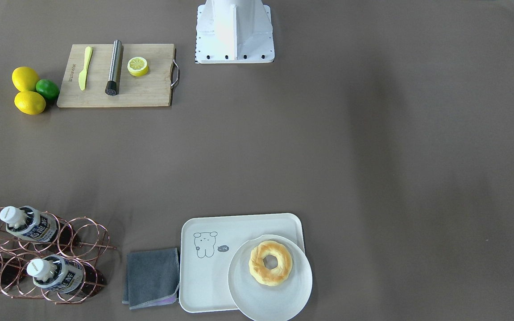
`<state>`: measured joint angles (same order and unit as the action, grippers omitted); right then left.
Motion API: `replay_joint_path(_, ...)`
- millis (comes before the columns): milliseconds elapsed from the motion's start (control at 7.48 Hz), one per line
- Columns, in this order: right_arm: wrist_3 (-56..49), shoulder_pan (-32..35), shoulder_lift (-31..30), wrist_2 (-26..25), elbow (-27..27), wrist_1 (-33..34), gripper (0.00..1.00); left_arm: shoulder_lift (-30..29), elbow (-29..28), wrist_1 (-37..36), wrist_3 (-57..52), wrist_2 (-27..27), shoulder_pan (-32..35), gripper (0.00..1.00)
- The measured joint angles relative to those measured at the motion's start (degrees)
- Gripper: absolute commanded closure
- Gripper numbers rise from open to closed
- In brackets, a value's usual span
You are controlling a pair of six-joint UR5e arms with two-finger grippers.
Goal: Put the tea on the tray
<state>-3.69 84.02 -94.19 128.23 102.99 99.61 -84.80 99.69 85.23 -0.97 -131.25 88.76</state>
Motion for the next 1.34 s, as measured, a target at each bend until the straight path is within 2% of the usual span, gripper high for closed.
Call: replay_joint_path(1337,0.03,-0.05,0.45,0.38,-0.11,0.02,0.0,-0.96,1.76,0.98,-0.11,2.31,0.09,0.02)
